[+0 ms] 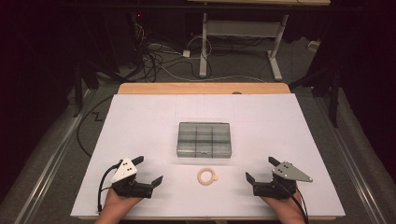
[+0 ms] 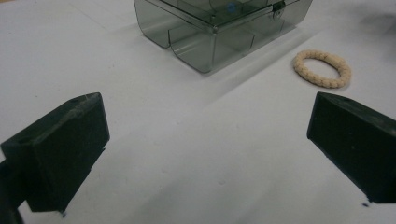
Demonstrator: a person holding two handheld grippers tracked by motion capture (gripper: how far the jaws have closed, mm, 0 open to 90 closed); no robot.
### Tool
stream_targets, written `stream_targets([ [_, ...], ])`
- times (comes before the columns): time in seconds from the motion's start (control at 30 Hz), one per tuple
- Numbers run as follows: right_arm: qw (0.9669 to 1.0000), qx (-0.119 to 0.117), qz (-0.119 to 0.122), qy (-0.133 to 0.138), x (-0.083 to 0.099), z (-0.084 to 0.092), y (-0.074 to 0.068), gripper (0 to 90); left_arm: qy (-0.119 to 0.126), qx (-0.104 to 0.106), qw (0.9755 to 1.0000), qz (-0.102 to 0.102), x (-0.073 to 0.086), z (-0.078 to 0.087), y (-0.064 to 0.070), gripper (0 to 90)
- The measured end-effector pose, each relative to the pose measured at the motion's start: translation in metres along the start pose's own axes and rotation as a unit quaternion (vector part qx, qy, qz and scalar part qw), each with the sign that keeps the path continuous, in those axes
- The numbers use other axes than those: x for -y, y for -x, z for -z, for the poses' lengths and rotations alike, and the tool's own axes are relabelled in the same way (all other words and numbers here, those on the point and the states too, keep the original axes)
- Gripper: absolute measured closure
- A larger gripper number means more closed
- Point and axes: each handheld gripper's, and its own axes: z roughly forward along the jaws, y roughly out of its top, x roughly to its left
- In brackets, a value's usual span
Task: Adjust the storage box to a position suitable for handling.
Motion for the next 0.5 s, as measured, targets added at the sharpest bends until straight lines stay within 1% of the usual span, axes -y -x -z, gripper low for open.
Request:
stream_targets([
  [0.5, 1.0, -0.004, -0.005, 0.004, 0.0003, 0.0009, 0.001, 0.2, -0.001, 0.009, 1.0, 0.0, 0.0, 0.0, -0.001, 0.0],
])
